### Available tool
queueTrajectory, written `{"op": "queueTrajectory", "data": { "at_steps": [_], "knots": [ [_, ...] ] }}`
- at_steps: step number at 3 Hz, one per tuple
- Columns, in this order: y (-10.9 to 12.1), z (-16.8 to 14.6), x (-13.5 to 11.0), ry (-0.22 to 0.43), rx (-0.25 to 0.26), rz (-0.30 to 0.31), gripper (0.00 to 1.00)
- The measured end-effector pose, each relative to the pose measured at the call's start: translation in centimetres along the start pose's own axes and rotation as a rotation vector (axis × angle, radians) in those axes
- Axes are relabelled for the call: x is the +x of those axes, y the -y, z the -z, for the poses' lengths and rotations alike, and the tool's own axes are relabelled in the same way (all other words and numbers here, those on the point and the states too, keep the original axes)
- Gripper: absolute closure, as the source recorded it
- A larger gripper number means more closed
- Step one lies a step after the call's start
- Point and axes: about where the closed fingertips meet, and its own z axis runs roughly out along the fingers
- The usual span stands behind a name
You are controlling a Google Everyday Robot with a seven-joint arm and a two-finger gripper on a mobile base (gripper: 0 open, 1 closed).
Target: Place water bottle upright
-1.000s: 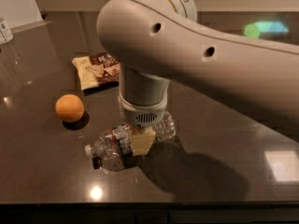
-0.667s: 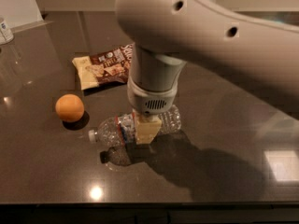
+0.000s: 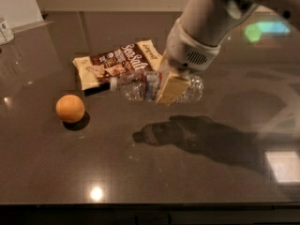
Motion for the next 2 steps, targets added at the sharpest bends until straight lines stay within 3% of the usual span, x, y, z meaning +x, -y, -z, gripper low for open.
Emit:
{"op": "queueTrajectory", "data": {
  "at_steps": [1, 2],
  "knots": [
    [3.6, 3.2, 2.3, 0.239, 0.057, -0.019, 1.0],
    [4.4, 5.8, 3.2, 0.487, 0.106, -0.041, 1.0]
  ]
}}
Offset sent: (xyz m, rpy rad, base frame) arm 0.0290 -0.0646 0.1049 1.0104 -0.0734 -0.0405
